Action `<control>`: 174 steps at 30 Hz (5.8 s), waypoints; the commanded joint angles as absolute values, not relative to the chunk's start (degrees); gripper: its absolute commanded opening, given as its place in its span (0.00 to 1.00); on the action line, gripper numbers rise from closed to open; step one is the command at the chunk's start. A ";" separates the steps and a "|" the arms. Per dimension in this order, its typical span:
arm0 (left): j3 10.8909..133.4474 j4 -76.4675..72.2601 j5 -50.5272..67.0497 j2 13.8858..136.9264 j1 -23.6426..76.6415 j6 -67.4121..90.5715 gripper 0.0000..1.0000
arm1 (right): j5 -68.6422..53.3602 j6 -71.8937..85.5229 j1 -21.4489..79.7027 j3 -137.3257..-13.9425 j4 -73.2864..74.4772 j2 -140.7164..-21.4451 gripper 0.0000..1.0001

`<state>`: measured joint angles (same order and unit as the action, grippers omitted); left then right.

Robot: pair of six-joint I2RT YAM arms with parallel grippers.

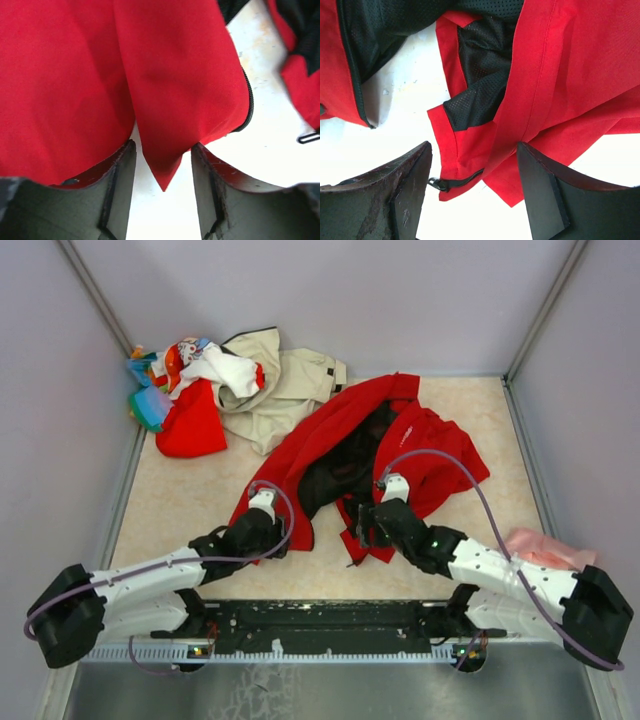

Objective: Zip up the jacket
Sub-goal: Flatten out the jacket at the center of the board, then pick up the jacket from the center of the board.

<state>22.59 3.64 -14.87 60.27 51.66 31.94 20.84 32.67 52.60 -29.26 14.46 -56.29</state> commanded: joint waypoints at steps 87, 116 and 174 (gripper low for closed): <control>16.70 -4.95 -6.04 60.58 51.33 30.09 0.00 | 18.82 5.27 17.67 -106.08 28.73 -116.96 0.22; 22.31 1.56 -8.23 50.37 51.34 28.50 0.70 | 10.72 12.34 22.90 -72.44 19.68 -85.88 0.63; 52.77 -8.88 2.24 92.77 47.26 24.98 0.81 | 9.38 31.41 37.38 -21.84 1.42 -51.47 0.23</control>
